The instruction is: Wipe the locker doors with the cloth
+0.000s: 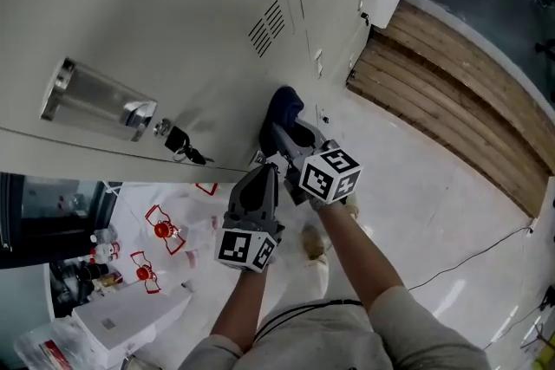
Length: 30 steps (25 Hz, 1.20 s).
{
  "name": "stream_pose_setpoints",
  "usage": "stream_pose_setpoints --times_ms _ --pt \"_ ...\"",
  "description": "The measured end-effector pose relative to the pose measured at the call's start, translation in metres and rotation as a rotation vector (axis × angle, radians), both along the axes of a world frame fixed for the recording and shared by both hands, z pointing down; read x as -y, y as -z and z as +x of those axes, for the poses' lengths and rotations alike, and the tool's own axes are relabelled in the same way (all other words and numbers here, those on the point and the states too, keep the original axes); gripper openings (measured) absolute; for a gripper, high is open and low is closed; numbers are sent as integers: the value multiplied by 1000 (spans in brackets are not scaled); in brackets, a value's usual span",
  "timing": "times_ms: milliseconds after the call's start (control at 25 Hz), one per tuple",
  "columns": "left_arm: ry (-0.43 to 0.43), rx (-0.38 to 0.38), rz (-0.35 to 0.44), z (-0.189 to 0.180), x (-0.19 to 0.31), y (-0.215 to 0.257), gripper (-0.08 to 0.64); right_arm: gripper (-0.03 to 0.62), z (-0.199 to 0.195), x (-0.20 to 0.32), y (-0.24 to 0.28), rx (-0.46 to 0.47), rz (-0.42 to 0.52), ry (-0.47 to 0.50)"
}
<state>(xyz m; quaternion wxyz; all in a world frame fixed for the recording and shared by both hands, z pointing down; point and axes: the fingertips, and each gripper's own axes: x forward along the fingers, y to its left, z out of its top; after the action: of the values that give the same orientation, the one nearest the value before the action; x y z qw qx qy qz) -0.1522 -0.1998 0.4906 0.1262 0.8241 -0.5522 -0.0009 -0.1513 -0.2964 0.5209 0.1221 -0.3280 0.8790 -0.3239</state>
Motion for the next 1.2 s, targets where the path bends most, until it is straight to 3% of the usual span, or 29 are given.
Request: stream_pose_setpoints --times_ms 240,600,1000,1200 --pt "-10 2 -35 2 -1 -26 -2 52 1 1 -69 -10 -108 -4" --pt "-10 -31 -27 4 6 -50 -2 48 0 1 -153 -53 -225 -10" --pt "-14 -32 -19 8 6 -66 -2 48 0 -2 -201 -66 -318 -19" --pt "-30 -28 -16 17 6 -55 -2 54 22 0 -194 -71 -354 -88"
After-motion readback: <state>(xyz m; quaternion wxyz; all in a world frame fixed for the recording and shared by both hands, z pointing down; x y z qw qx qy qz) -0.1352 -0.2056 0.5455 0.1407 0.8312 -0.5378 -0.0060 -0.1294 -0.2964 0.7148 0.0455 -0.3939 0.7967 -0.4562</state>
